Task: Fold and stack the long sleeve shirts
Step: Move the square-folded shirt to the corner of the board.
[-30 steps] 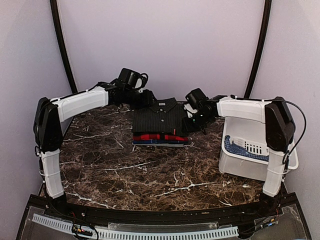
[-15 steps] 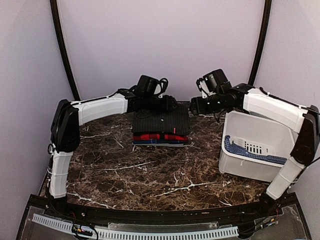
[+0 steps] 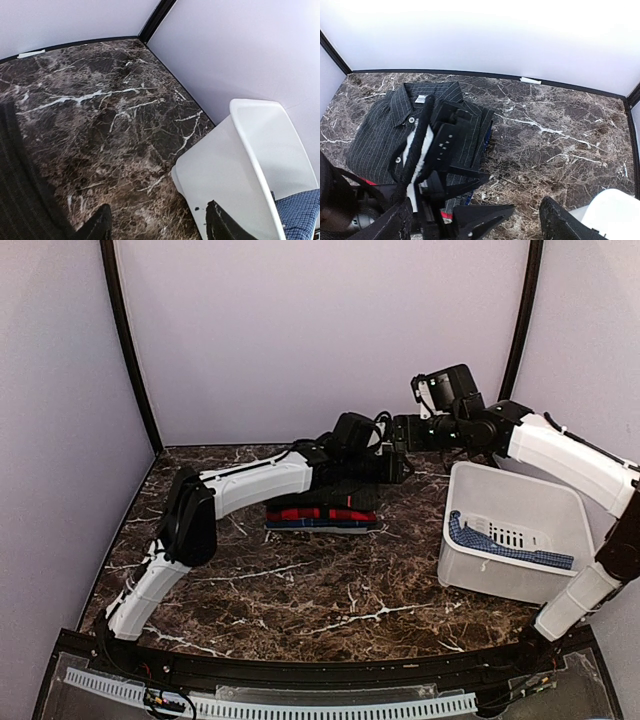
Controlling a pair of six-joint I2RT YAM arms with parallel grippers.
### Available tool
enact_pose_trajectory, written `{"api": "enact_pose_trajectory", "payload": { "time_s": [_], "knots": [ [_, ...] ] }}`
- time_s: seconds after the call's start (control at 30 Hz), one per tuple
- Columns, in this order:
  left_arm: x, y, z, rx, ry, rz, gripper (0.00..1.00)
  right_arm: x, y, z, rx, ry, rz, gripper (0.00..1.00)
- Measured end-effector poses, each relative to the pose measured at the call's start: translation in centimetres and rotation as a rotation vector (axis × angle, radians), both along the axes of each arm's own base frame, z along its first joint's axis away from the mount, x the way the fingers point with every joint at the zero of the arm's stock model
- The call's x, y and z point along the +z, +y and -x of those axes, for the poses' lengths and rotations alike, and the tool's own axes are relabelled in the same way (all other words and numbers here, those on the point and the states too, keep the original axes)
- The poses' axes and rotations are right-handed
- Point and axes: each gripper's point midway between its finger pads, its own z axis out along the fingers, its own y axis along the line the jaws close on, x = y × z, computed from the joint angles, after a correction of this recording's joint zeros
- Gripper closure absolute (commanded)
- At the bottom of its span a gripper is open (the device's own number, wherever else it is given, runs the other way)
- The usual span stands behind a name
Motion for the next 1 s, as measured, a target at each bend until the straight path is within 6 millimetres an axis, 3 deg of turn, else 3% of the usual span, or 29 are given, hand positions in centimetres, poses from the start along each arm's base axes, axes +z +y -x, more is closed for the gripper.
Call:
{"api": "enact_pose_trajectory", "payload": {
  "time_s": [0.13,0.4,0.67,1.0],
  "knots": [
    [-0.9,-2.5,-0.6,-0.012,-0.033,0.053,0.35,0.3,-0.4,0.2,-0.012,-0.003,0.002,0.14],
    [-6.5,-3.5,-1.7,0.013,0.006,0.078,0.32,1.3,-1.3,1.3,-0.024,-0.018,-0.025,0.13],
    [-7.4,-2.5,-3.7,0.152,0.019,0.086,0.32,0.8,-1.2,1.6,-0.018,0.003,-0.032,0.12],
    [-10.3,0.4,-4.9,0.256,0.085,-0.015,0.32,0.3,-0.8,1.8,-0.002,0.027,-0.04,0.11]
  ]
}}
